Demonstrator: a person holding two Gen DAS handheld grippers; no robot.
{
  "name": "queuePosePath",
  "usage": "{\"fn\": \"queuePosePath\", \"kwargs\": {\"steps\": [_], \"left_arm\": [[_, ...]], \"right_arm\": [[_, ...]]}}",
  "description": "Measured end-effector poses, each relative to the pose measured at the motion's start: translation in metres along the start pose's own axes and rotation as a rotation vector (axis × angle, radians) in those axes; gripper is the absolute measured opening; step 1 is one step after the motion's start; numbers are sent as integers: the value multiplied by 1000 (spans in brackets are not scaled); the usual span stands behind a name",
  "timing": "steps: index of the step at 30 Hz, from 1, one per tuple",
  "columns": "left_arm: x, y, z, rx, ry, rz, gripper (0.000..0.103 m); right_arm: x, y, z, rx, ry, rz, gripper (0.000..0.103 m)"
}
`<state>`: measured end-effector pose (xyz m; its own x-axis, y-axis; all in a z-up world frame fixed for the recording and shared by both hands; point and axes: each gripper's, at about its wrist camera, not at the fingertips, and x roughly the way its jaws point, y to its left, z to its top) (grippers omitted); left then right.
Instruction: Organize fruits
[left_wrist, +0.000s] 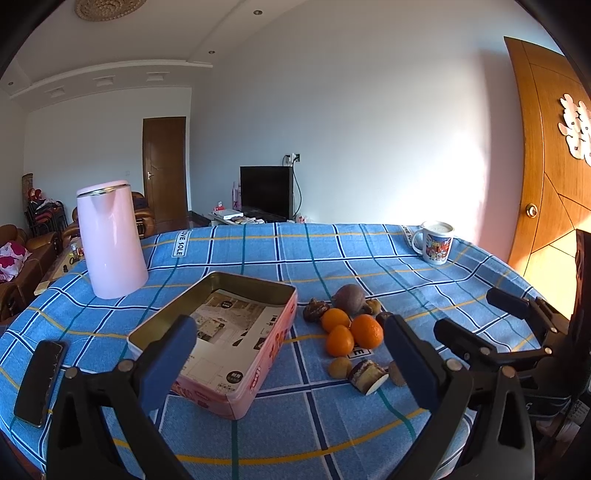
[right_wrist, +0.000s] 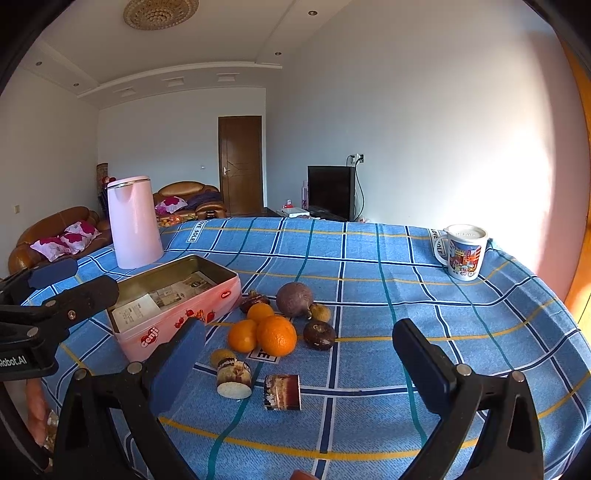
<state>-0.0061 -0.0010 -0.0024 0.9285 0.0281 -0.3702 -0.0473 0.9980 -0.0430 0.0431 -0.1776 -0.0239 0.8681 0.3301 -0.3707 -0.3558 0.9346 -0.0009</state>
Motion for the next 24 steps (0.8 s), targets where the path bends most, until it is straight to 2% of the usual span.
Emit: {"fn": "queuePosePath", "kwargs": {"steps": [24], "left_arm": [[2,-3,-6,0,15,2,103]], "right_arm": [[2,2,-7,2,18,8,102]]}}
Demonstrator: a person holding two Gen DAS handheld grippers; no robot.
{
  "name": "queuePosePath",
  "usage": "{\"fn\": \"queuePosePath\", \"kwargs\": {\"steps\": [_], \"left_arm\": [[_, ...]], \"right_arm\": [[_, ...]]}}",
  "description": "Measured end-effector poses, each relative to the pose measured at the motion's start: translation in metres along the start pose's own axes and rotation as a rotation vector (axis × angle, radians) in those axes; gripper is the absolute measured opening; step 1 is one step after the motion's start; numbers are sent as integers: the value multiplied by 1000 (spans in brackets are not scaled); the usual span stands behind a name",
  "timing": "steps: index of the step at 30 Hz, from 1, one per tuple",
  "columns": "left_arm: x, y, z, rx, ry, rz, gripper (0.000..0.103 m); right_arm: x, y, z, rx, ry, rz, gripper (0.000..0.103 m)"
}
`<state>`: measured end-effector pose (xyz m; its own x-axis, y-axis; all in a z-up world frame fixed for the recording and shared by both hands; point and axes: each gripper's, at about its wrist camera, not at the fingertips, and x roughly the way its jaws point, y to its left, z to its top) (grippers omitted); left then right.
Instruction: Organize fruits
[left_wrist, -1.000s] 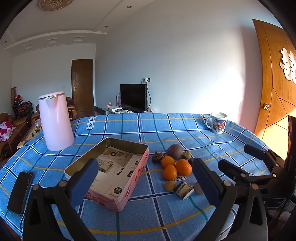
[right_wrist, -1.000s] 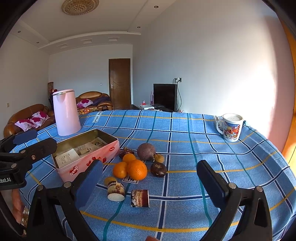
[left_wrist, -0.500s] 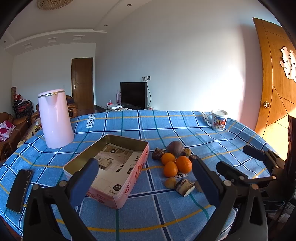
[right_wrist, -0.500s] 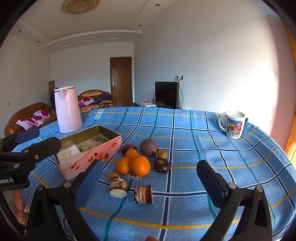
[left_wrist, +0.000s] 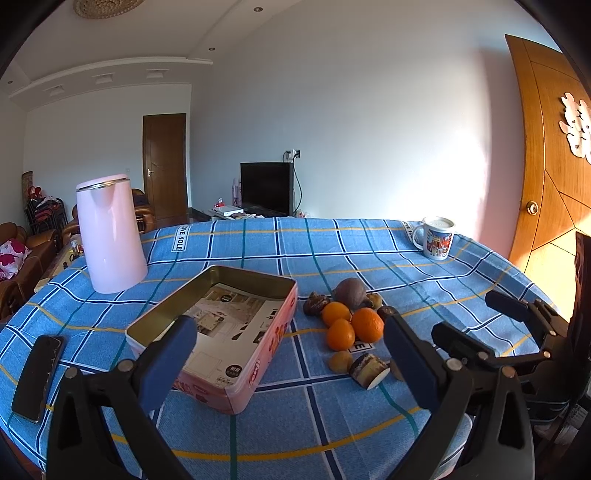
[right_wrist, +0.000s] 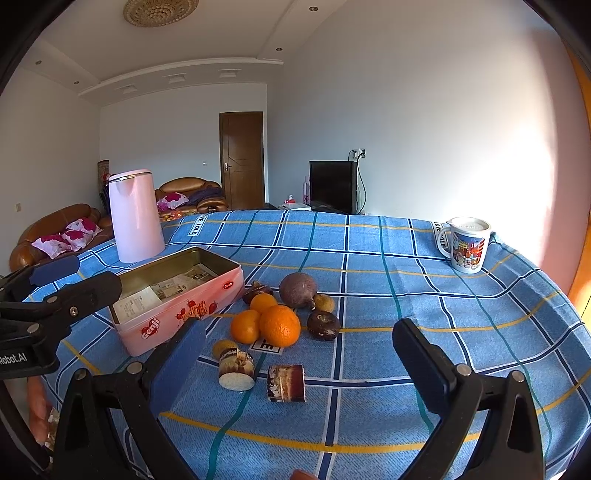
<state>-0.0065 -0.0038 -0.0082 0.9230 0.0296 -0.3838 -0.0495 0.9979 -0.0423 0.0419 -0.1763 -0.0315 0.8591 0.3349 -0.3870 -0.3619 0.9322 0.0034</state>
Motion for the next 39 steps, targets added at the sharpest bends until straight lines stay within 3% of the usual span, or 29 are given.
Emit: {"fn": "queuePosePath", "kwargs": {"steps": [7,13,15,17,22,28,39], "left_arm": [[13,2,-9,-6,24,5,103],[29,-1,-22,-6,68,-24,103],[32,-4,-25,1,72,-36,103],[35,-6,-28,4,81,-36,103],[42,-7,-33,-4,107,-57,103],[48,-19,-36,10,139,-111,100],[87,-64,-42,86,283,-188,77]], "right_arm": [[6,-5,-5,-12,14,-24,102],[29,-20,-19,17,86,-20,101],[34,-18,-22,11,107,-1,95],[39,-13,-25,-2,135,27,78],[53,-10,-35,-11,202,68,67],[58,-13,-42,13,245,147,33],[42,-40,-39,83,168,105,33]]}}
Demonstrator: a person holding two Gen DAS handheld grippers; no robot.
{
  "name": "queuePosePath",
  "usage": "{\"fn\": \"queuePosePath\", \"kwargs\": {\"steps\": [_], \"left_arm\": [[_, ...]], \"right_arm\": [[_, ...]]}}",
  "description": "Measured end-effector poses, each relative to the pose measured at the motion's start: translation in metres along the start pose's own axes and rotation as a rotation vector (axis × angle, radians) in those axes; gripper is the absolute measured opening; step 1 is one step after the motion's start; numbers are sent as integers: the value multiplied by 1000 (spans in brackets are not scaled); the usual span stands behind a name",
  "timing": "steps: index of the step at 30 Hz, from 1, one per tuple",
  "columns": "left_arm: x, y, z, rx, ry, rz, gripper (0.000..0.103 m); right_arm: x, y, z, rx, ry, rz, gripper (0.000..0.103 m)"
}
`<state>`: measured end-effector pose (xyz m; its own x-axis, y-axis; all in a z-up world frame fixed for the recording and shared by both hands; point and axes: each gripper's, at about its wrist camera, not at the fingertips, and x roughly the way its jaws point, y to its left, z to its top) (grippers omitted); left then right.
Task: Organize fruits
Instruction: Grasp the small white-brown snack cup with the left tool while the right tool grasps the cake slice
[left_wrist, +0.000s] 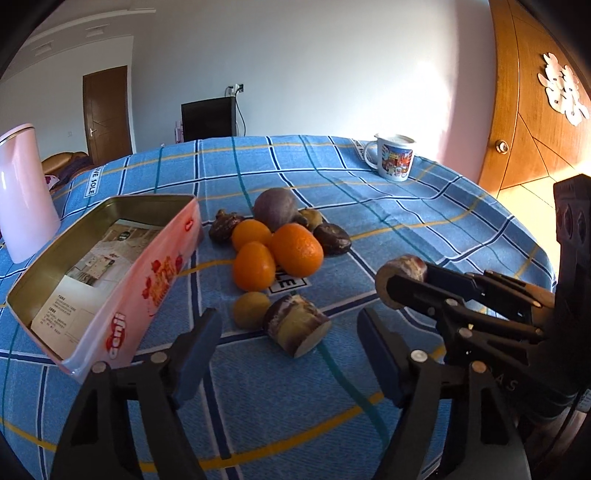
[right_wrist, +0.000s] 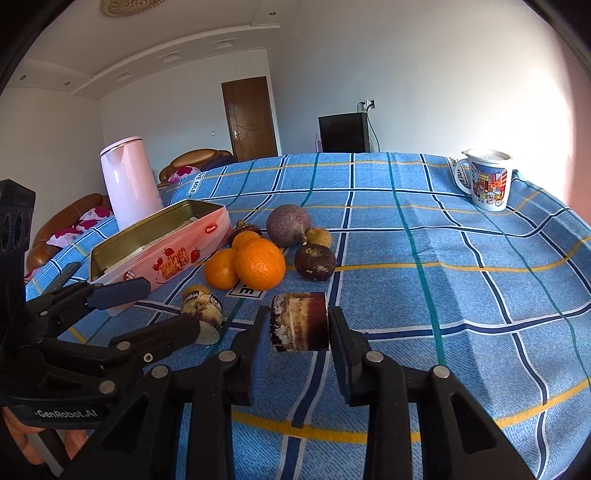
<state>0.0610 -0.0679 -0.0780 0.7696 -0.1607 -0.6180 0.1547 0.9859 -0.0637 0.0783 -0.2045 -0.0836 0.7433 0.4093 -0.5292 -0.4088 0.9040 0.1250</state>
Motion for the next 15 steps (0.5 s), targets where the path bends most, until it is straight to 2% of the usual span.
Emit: {"fn": "queuePosePath", "kwargs": {"steps": [3,8,9,11,15], "left_arm": [[12,-3,1,1,45,-9,63],[19,-1,0,-7,56,19,62],[18,1,1,-13,52,16,59],[17,3,1,-6,41,18,46],[15,7,-1,-17,31,-7,47]], "right_arm": [[-1,-4,-1,12,-8,0,33],[-2,-8,-4,22,-15,13,33],[-2,-8,-4,23,-14,16,33],[-1,-8,-5,23,-14,20,33],[-2,-7,-5,22,-21,24,33]]}}
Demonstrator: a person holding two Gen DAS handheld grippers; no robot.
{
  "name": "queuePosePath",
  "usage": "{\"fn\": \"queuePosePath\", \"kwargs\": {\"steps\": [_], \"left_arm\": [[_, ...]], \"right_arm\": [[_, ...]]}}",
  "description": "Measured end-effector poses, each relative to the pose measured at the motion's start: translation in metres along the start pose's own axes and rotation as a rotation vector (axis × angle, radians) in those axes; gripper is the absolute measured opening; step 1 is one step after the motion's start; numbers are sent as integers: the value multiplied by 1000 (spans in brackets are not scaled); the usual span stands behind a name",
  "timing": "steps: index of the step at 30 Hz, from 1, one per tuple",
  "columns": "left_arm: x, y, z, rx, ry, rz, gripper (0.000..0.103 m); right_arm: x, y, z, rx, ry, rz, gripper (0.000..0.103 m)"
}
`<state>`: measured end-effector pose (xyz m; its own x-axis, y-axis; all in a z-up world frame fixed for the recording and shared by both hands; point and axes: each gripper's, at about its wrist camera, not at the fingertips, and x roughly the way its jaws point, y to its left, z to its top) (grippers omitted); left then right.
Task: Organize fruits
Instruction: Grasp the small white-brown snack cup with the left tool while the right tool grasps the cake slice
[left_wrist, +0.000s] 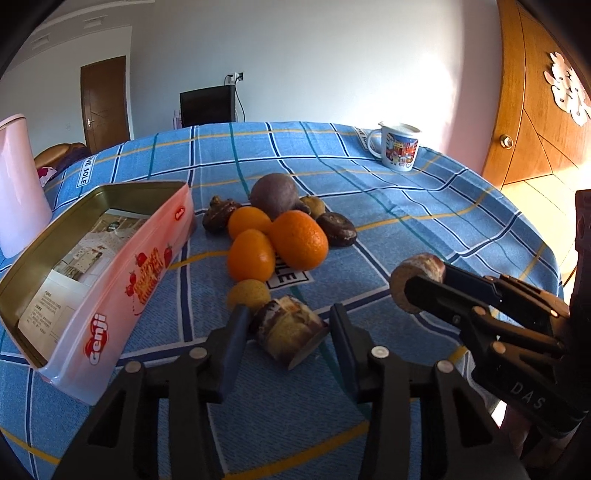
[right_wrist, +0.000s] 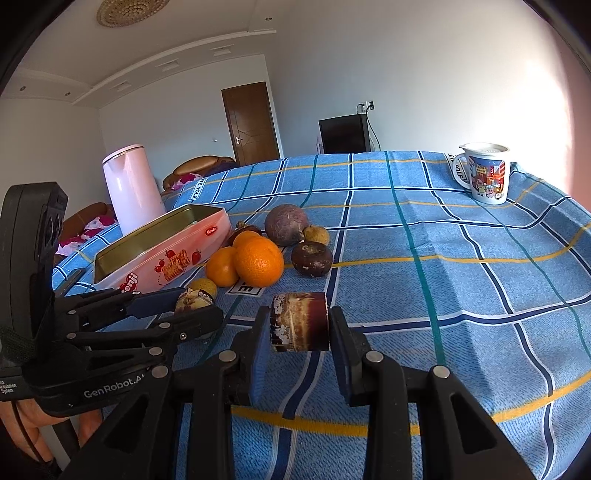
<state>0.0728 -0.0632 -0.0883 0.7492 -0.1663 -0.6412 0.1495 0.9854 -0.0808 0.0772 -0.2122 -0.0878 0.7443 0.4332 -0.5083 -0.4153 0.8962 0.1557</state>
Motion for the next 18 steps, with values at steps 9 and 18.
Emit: {"fn": "queuePosePath", "kwargs": {"steps": [9,18], "left_arm": [[-8,2,-4,-2,-34,-7,46],[-21,2,-1,21,-105,19,46]], "right_arm": [[-3,3,1,-9,-21,2,33],[-7,7,1,-17,-53,11,33]]}}
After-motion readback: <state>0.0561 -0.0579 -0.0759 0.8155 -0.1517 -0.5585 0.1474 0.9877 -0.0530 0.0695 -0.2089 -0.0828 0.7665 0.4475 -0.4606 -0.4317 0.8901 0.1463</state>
